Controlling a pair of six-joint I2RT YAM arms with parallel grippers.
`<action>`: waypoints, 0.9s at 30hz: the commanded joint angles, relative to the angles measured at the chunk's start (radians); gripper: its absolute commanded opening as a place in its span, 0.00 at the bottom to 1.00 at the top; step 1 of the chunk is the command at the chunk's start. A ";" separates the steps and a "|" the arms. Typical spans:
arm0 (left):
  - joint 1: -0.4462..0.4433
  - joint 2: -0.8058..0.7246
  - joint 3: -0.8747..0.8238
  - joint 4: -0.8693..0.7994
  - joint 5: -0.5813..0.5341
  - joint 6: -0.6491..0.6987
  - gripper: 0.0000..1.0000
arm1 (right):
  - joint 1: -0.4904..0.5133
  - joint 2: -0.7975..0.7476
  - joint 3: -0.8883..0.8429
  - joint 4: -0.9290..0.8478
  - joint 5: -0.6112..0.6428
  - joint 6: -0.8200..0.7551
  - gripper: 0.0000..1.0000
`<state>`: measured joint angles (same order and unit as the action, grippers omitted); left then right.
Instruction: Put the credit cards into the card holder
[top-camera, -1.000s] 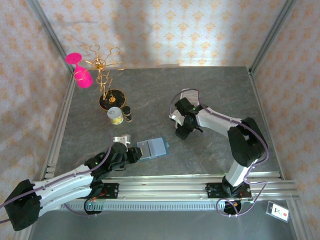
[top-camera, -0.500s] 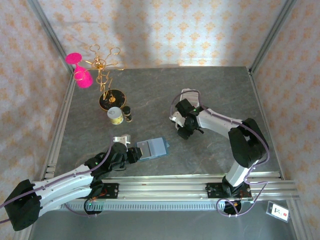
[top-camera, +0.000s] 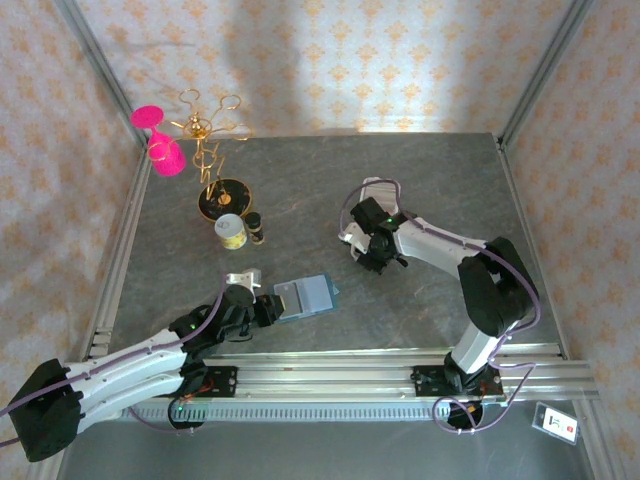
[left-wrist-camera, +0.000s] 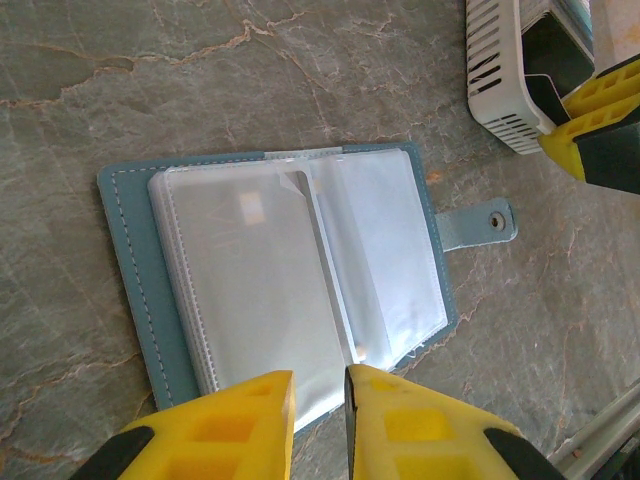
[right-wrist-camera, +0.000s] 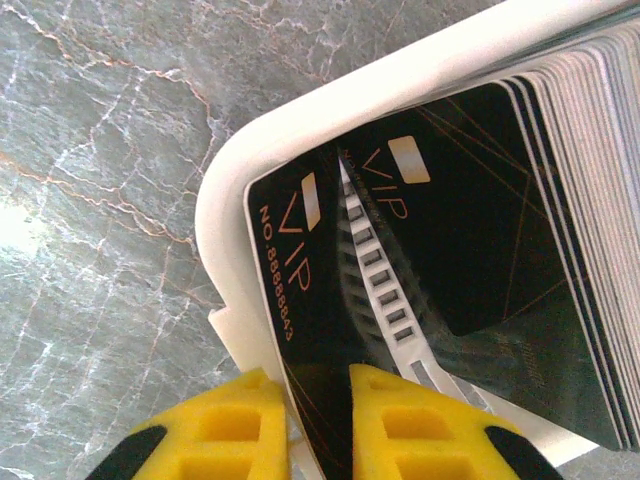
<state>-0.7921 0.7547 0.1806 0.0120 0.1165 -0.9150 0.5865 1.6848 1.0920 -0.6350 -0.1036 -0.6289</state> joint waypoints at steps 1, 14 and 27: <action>-0.004 -0.007 0.008 0.009 -0.001 0.002 0.21 | 0.003 -0.038 0.015 -0.014 0.005 0.011 0.14; -0.004 -0.006 0.014 0.013 0.001 -0.002 0.21 | 0.004 -0.071 0.034 -0.004 0.001 0.014 0.13; -0.005 -0.008 0.015 0.010 0.000 -0.004 0.21 | 0.004 -0.070 0.019 -0.007 -0.037 0.017 0.22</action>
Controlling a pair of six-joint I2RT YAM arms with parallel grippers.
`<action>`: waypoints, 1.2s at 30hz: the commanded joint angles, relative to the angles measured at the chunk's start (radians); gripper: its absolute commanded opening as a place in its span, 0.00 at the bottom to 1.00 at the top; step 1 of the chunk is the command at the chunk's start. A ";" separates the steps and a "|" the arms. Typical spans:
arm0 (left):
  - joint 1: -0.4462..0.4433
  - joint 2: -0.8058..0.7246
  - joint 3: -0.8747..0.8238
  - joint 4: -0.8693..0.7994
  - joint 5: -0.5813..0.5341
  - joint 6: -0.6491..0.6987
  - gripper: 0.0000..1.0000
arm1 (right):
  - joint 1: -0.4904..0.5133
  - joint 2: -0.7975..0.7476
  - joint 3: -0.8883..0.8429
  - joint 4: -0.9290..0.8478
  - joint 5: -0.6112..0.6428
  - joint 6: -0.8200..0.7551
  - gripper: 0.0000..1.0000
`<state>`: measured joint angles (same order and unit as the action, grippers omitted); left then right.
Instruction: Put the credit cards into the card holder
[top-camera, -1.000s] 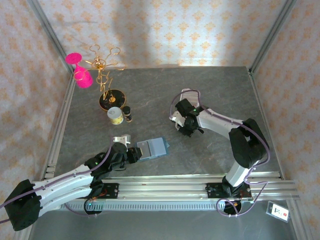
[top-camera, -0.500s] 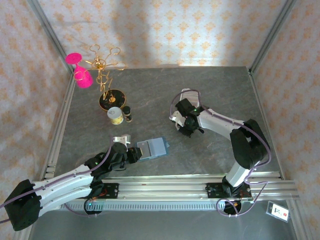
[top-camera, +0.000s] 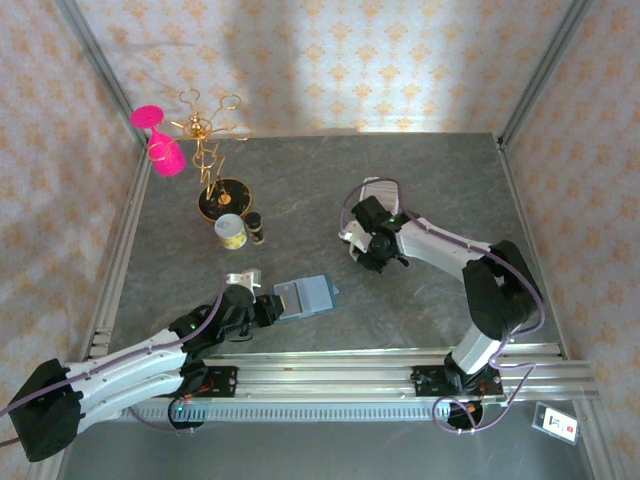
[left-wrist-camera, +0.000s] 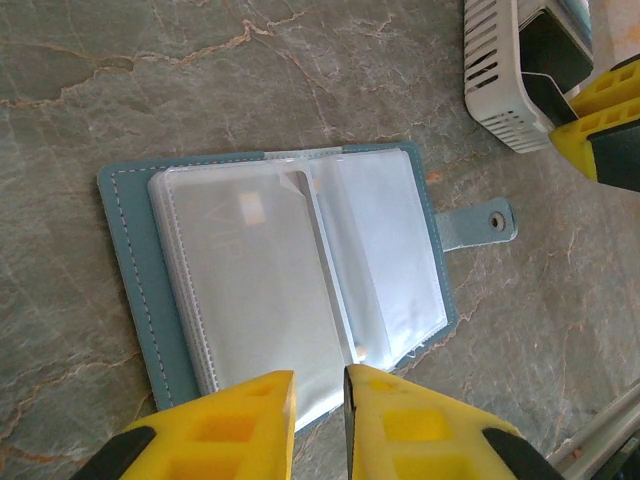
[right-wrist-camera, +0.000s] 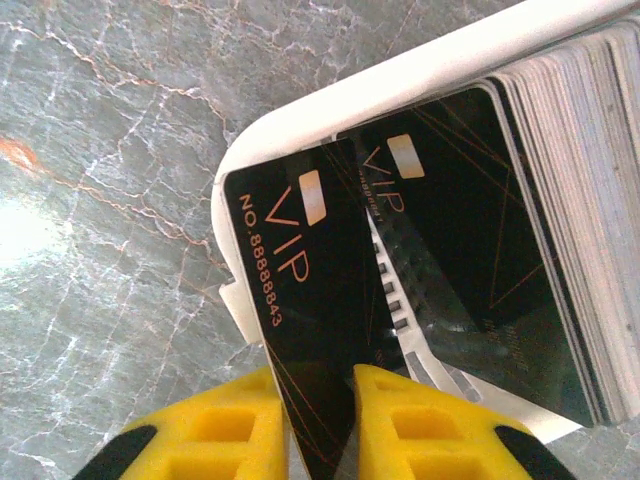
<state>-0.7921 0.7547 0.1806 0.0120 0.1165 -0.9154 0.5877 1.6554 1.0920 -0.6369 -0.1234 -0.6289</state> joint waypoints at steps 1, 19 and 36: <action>-0.004 -0.008 0.014 0.010 0.000 -0.003 0.21 | 0.003 -0.037 0.020 -0.010 -0.031 0.015 0.24; -0.004 -0.017 0.042 0.005 -0.001 -0.029 0.21 | 0.020 -0.084 0.014 0.011 0.037 0.005 0.00; -0.030 0.009 0.306 0.158 -0.134 -0.517 0.44 | 0.248 -0.756 -0.502 0.629 0.189 -0.409 0.00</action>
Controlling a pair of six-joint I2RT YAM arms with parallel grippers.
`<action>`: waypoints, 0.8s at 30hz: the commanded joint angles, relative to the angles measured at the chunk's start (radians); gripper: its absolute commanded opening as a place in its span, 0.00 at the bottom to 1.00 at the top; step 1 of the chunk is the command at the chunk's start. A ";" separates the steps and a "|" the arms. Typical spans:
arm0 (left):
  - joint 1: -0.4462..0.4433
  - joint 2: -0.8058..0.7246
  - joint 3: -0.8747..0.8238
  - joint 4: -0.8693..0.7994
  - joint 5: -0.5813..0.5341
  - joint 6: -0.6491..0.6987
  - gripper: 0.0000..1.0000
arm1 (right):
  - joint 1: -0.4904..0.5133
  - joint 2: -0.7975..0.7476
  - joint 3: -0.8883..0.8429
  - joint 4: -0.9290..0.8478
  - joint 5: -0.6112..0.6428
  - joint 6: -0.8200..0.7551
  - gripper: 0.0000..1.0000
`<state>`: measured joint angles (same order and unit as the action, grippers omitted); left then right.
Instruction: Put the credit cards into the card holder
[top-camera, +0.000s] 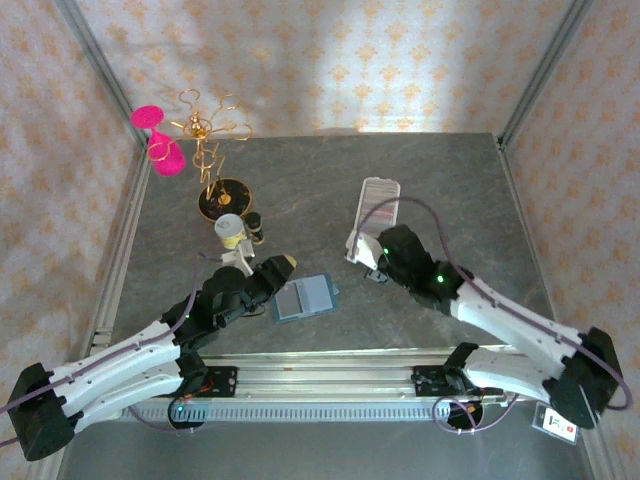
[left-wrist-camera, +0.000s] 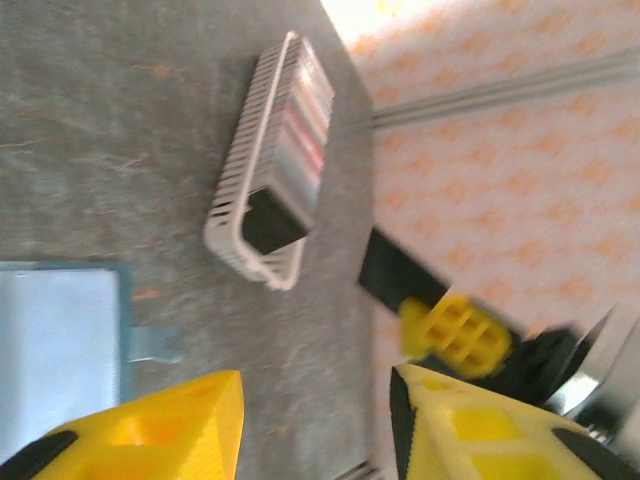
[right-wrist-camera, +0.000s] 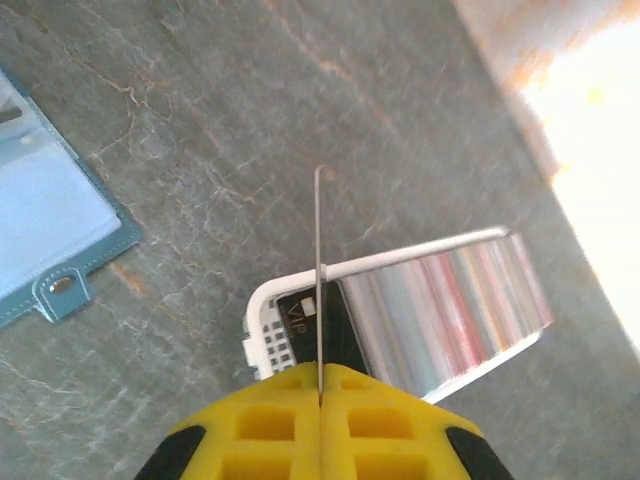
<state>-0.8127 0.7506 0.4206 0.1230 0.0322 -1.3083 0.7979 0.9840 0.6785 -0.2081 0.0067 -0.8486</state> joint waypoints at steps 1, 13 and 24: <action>-0.011 0.023 0.083 0.042 -0.057 -0.161 0.44 | 0.056 -0.133 -0.135 0.267 0.076 -0.252 0.00; -0.062 0.175 0.075 0.341 0.000 -0.260 0.39 | 0.131 -0.178 -0.189 0.425 0.153 -0.490 0.00; -0.092 0.282 0.078 0.445 0.006 -0.265 0.32 | 0.167 -0.129 -0.148 0.438 0.168 -0.499 0.00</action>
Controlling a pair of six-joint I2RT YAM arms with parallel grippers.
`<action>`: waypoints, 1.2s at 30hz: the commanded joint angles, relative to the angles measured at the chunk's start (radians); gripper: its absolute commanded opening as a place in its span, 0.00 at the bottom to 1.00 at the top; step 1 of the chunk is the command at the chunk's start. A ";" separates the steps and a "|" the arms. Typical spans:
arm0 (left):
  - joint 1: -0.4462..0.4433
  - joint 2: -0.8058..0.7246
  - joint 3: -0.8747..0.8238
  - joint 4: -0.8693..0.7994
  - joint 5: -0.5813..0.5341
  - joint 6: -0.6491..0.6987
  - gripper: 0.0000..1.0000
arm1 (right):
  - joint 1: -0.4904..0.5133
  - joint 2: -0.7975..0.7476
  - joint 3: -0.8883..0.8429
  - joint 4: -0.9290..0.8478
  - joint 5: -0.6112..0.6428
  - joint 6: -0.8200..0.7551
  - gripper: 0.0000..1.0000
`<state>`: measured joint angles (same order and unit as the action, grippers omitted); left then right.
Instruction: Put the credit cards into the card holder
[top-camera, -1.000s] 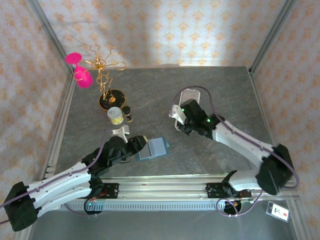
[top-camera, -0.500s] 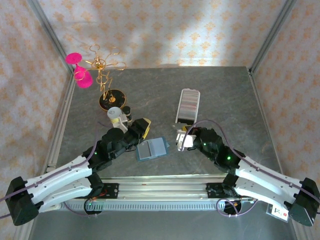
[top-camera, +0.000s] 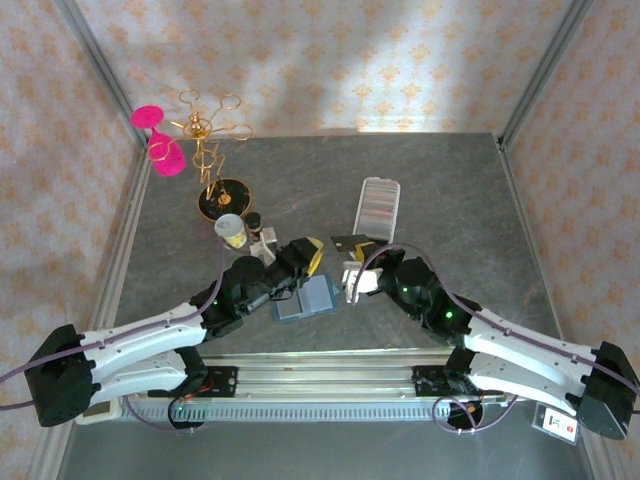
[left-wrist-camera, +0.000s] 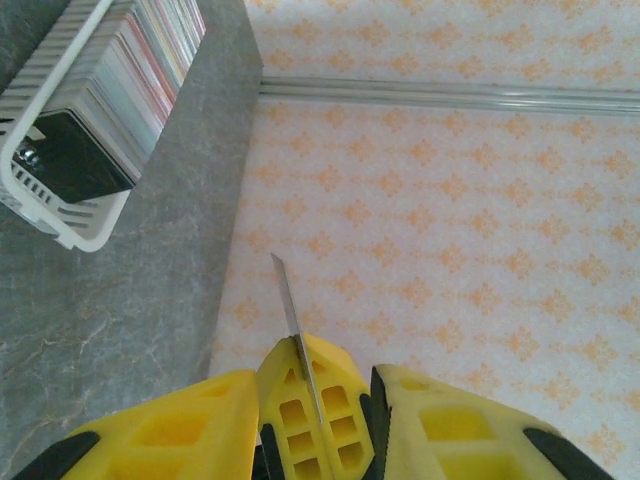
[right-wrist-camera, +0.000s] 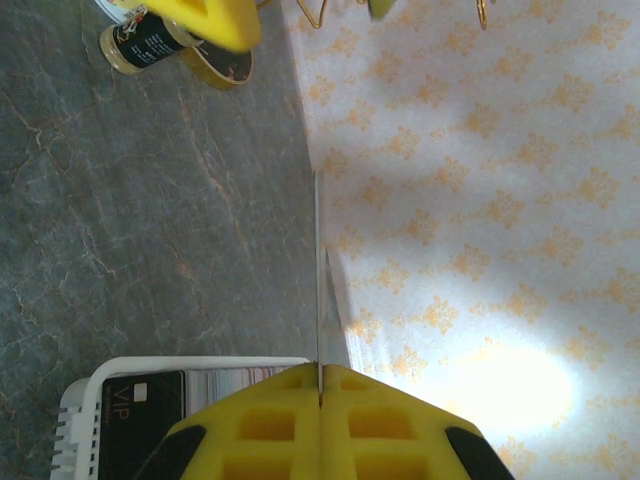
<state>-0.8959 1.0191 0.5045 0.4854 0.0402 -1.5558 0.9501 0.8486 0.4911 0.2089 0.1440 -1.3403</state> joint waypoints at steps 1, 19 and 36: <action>-0.011 0.022 -0.006 0.099 -0.003 -0.019 0.30 | 0.018 0.011 0.038 0.023 0.033 -0.008 0.00; -0.031 0.124 0.002 0.181 0.016 -0.090 0.20 | 0.067 0.026 0.032 0.033 0.076 -0.081 0.00; -0.009 0.055 0.085 -0.180 0.062 0.154 0.00 | 0.102 0.035 0.297 -0.453 -0.002 0.273 0.57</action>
<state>-0.9150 1.1213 0.5175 0.5083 0.0788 -1.5749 1.0462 0.8986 0.6483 -0.0105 0.2165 -1.2942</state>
